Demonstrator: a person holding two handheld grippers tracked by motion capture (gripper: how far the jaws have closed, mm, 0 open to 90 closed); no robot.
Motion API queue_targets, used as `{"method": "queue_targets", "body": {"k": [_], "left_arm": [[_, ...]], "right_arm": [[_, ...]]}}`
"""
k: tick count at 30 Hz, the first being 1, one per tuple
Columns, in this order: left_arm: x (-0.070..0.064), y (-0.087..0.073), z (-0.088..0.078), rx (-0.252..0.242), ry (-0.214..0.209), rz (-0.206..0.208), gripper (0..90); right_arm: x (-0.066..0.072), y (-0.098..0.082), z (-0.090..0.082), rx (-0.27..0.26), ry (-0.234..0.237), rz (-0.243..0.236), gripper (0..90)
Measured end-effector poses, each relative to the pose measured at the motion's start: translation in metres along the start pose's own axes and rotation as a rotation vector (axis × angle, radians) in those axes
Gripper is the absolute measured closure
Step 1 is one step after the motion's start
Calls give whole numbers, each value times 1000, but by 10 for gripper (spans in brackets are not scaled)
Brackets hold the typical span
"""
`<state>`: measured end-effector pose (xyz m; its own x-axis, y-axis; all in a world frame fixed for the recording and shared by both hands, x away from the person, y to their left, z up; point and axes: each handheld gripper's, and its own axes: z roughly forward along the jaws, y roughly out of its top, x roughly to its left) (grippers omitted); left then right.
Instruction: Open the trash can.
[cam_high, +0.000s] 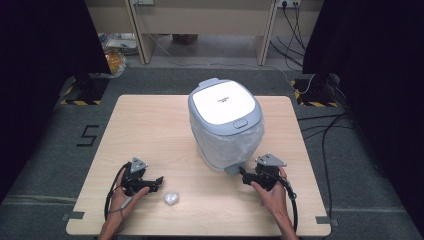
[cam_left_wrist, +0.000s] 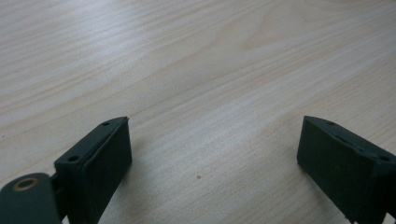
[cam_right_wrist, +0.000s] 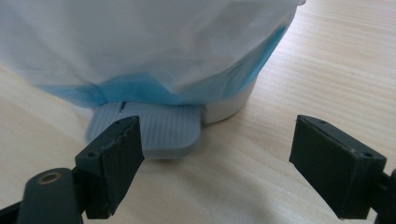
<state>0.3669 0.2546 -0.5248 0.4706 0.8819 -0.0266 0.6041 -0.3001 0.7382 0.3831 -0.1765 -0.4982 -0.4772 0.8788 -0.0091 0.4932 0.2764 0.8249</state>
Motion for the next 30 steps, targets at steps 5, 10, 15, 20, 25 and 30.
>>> {"method": "queue_targets", "body": {"k": [5, 10, 15, 20, 25, 30], "left_arm": [[0, 0, 0, 0, 0, 0, 92], [0, 0, 0, 0, -1, 1, 92], [0, 0, 0, -1, -1, 0, 92], [0, 0, 0, -1, -1, 1, 92], [0, 0, 0, -2, -1, 0, 92], [0, 0, 0, 0, -1, 1, 92]], "right_arm": [[-1, 0, 6, -9, 6, 12, 168], [-2, 0, 11, -13, 0, 30, 160], [2, -1, 12, -1, -24, 40, 162], [5, -3, 12, 3, -49, 62, 163], [11, -4, 11, -2, -91, 31, 163], [12, -4, 12, 5, -85, 50, 164]]}}
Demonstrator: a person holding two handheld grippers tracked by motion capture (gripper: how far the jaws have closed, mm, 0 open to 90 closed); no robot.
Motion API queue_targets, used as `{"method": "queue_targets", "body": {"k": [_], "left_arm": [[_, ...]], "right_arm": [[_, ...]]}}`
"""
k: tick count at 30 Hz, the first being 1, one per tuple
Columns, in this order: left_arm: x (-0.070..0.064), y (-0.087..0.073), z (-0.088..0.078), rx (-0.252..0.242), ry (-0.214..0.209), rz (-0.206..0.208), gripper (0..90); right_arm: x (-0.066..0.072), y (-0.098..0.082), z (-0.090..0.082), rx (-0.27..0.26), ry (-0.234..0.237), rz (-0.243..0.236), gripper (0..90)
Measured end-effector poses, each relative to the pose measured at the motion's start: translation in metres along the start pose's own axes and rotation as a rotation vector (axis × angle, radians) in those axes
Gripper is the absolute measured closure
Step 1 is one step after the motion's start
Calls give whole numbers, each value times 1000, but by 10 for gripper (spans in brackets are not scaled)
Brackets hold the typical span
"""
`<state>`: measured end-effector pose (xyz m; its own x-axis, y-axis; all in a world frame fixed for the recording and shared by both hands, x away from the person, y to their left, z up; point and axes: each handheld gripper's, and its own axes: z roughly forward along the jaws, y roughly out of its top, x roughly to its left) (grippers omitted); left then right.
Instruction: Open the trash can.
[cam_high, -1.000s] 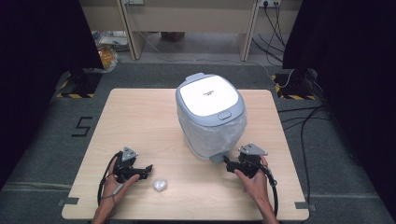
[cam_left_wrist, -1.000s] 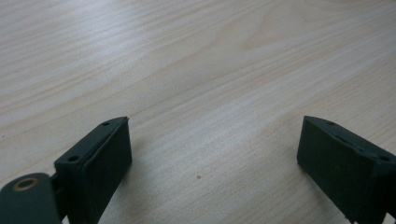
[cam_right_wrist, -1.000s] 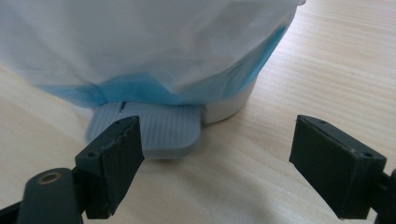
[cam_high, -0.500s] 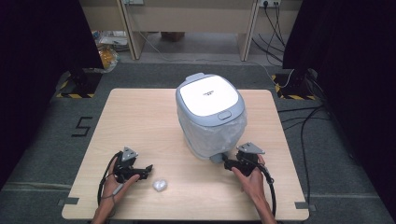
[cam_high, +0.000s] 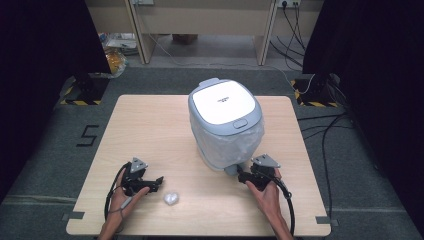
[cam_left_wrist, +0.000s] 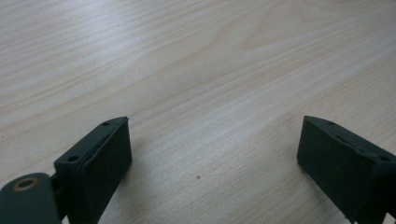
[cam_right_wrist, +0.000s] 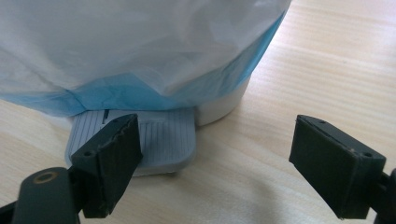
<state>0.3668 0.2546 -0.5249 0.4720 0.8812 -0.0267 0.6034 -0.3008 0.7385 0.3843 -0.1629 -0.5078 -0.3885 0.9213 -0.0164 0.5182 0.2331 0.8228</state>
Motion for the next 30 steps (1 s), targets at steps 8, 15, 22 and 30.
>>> {"method": "queue_targets", "body": {"k": [8, 15, 22, 30], "left_arm": [[0, 0, 0, 0, 0, 0, 92], [0, 0, 0, 0, 0, 0, 92], [0, 0, 0, -1, 0, -1, 92], [0, 0, 0, 0, 0, 0, 92]], "right_arm": [[6, -1, 2, -3, 12, 9, 164], [9, 0, 2, 5, 5, 4, 164], [10, -1, 3, 6, 0, 2, 164], [12, -2, 5, 25, 18, 32, 164]]}}
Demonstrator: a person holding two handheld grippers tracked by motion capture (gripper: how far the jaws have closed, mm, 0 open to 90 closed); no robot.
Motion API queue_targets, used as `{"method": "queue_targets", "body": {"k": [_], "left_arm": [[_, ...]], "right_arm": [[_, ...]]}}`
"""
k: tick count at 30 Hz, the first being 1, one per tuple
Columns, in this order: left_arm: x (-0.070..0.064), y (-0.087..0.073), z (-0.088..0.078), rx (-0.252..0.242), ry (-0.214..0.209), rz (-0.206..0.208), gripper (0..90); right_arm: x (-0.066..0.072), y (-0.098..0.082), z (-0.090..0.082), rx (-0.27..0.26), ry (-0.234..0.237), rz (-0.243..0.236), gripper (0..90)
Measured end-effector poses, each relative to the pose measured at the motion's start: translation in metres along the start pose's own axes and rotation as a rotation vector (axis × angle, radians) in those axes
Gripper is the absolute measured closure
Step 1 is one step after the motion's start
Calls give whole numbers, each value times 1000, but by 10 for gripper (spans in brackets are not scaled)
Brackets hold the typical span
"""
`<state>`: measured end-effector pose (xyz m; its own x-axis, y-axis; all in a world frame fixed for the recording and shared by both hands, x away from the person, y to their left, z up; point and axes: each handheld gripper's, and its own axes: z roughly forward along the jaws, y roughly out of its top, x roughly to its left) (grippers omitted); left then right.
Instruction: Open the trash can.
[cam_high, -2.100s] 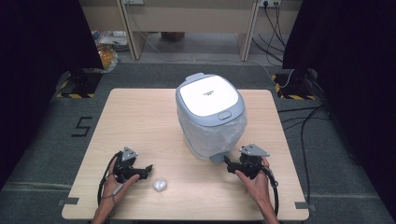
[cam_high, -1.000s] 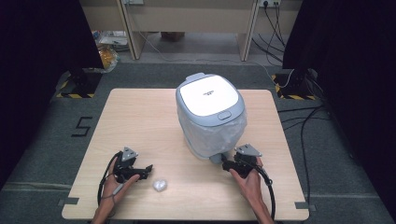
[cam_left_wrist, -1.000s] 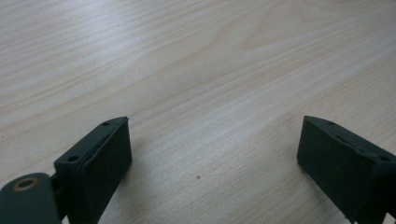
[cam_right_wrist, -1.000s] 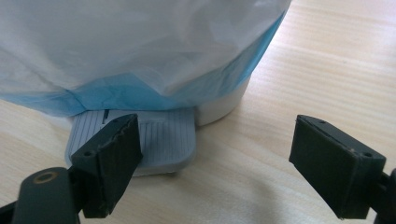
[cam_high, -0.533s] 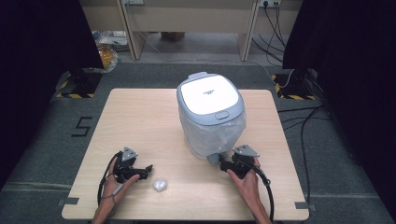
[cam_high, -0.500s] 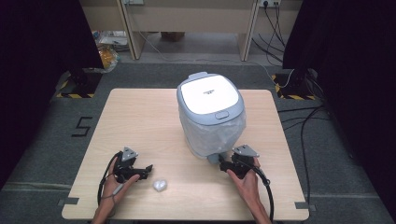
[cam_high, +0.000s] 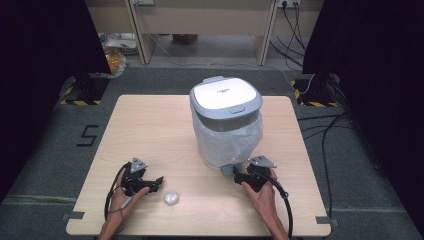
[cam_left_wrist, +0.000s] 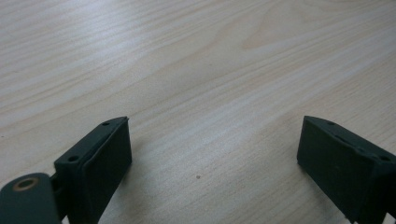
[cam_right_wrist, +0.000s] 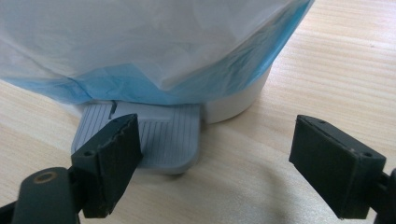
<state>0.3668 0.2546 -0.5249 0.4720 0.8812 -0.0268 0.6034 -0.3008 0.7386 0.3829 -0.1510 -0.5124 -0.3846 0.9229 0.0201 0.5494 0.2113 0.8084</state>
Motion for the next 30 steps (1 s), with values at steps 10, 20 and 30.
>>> {"method": "queue_targets", "body": {"k": [10, 20, 30], "left_arm": [[0, 0, 0, -1, 0, -1, 92], [0, 0, 0, 1, -1, 0, 91], [0, 0, 0, 2, -1, -1, 89]], "right_arm": [[7, -1, 4, 26, -16, -21, 164], [21, -1, 6, 48, 26, -31, 164], [22, -1, 6, 44, 17, -39, 163]]}}
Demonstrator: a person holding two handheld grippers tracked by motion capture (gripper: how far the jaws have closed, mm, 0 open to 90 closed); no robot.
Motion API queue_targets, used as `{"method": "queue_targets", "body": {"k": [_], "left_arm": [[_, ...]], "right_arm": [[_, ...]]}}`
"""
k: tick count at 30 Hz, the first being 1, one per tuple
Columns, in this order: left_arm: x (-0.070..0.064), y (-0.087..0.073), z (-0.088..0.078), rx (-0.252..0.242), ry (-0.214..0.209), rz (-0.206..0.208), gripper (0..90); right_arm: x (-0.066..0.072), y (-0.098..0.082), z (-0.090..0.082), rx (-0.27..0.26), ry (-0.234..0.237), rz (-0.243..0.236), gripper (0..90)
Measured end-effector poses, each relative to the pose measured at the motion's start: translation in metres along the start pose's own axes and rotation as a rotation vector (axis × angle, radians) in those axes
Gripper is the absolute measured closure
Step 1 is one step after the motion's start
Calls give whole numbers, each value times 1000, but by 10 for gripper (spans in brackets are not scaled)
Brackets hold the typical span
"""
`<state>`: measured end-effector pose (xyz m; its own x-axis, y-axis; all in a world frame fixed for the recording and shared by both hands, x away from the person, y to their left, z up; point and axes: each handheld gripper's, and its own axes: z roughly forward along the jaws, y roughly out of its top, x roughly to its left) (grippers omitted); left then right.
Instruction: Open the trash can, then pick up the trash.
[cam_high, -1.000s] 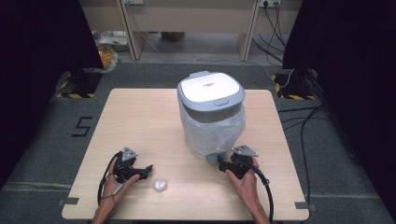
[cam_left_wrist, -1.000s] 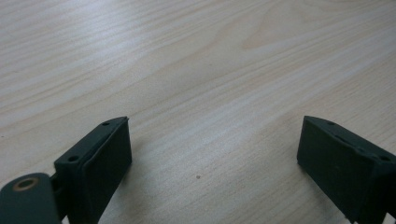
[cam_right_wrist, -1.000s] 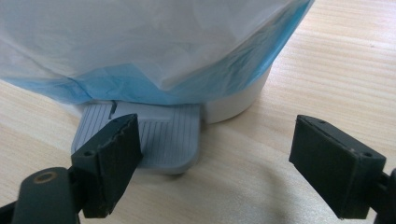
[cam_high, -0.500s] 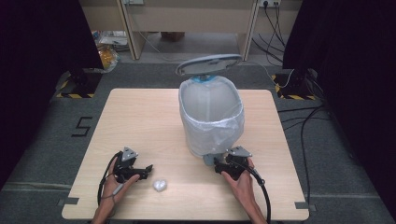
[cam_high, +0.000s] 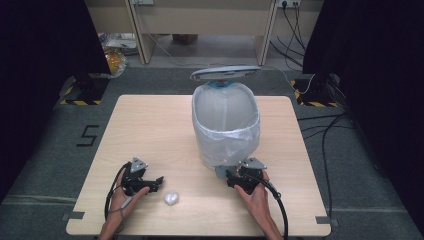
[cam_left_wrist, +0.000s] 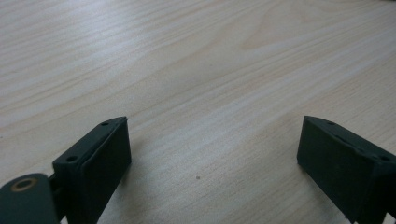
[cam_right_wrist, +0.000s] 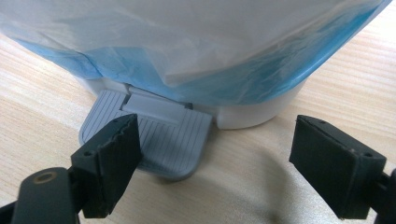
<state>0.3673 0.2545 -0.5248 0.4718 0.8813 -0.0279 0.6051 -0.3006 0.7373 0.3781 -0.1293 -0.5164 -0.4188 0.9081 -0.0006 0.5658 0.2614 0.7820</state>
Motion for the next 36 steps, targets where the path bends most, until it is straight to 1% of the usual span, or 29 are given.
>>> {"method": "queue_targets", "body": {"k": [4, 5, 8, 11, 14, 15, 16, 17, 18, 19, 20, 21, 24, 25, 27, 28, 29, 30, 31, 32, 33, 34, 36], "left_arm": [[0, 0, 0, 0, 1, 0, 89], [0, 0, 0, 0, 1, -1, 89], [0, 0, 0, 0, 1, -1, 89], [0, 0, 0, 0, 3, -6, 82], [0, 0, 0, 0, 3, -6, 83], [0, 0, 0, -2, 4, -8, 87], [0, 0, 0, -2, 4, -8, 111], [1, 0, -1, -13, 1, -11, 111], [1, 0, -1, -21, -3, -15, 161], [2, 0, -1, -21, -12, -21, 147], [2, 0, -1, -21, -12, -21, 153], [2, 0, -2, -36, -26, -32, 151], [1, 1, -5, -46, -30, -36, 151], [-2, 2, -10, -65, -39, -39, 151], [-6, 2, -16, -81, -60, -48, 150], [-6, 2, -16, -81, -60, -48, 150], [-12, 0, -20, -87, -92, -58, 150], [-12, 0, -20, -87, -92, -58, 151], [-17, -3, -23, -90, -108, -57, 151], [-20, -5, -24, -91, -112, -52, 151], [-27, -10, -28, -88, -117, -43, 150], [-27, -10, -28, -88, -117, -43, 151], [-33, -15, -32, -101, -142, -54, 151]], "right_arm": [[-1, 0, 0, 0, 2, -1, 163], [0, 0, 0, 1, 2, 7, 163], [-1, 0, 0, -1, 1, 0, 163], [0, 0, 0, 2, 4, 9, 163], [-1, 0, 0, 0, 5, 5, 163], [0, 0, 0, 1, 2, 9, 163], [0, 0, 0, 1, 2, 9, 163], [0, 0, 0, 1, 2, 8, 163], [0, 0, 0, 2, 4, 11, 163], [-1, 0, 0, 1, 5, 7, 163], [-1, 0, 0, 1, 5, 7, 163], [0, 0, 0, 3, 4, 14, 163], [-1, 0, 0, 2, 7, 9, 163], [-1, 0, 1, 5, 10, 20, 163], [-2, 0, 1, 4, 10, 16, 163], [-2, 0, 1, 4, 10, 16, 163], [-1, 0, 0, 2, 9, 11, 163], [-1, 0, 0, 2, 9, 11, 163], [-1, 0, 0, 2, 8, 10, 163], [-1, 0, 0, 1, 7, 8, 163], [-1, 0, 0, 3, 9, 12, 163], [-1, 0, 0, 3, 9, 12, 163], [-1, 0, 1, 5, 10, 20, 163]]}}
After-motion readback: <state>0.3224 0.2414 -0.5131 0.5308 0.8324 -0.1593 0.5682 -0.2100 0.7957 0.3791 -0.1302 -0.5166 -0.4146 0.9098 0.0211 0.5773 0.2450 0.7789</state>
